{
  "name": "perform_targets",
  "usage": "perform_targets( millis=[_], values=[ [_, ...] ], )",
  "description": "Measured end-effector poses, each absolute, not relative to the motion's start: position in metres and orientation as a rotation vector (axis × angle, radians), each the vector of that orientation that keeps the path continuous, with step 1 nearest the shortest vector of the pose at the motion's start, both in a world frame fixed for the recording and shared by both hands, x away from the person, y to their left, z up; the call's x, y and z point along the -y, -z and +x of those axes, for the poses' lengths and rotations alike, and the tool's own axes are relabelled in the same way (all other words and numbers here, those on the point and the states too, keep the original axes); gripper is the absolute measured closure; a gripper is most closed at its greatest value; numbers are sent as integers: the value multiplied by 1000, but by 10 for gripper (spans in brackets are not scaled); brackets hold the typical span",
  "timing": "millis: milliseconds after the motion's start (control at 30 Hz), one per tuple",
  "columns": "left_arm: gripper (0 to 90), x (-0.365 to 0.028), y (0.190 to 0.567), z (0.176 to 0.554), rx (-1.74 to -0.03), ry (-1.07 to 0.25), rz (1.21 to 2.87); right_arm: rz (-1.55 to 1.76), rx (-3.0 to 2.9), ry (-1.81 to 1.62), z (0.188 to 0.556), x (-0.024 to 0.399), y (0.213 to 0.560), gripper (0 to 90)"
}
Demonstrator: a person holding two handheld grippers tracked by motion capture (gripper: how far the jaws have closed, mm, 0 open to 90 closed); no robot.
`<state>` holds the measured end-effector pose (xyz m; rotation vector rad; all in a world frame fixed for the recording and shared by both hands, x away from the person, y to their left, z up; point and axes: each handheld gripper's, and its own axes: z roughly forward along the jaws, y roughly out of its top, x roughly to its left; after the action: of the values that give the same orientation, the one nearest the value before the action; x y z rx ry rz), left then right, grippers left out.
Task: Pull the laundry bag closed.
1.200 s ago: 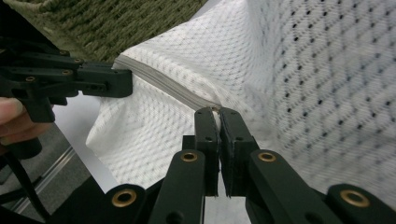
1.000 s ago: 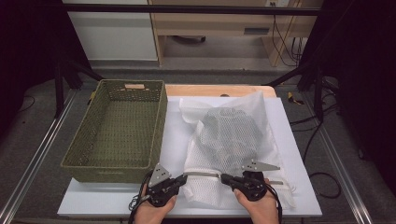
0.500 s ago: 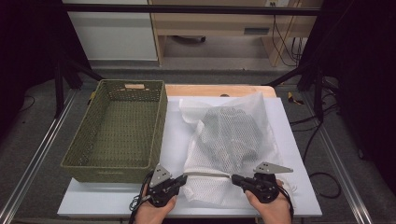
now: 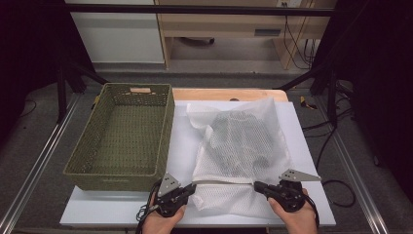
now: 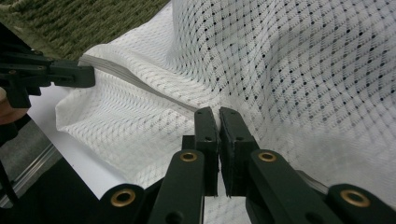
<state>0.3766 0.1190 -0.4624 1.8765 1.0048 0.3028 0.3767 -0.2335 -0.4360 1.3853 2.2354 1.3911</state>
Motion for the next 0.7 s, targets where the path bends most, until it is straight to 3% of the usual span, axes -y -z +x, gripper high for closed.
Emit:
perform_targets(
  millis=[700],
  values=[
    [879,-119,462,376,-1003,-320,1876,1408,-2223,-1314,374,262,435,868]
  ],
)
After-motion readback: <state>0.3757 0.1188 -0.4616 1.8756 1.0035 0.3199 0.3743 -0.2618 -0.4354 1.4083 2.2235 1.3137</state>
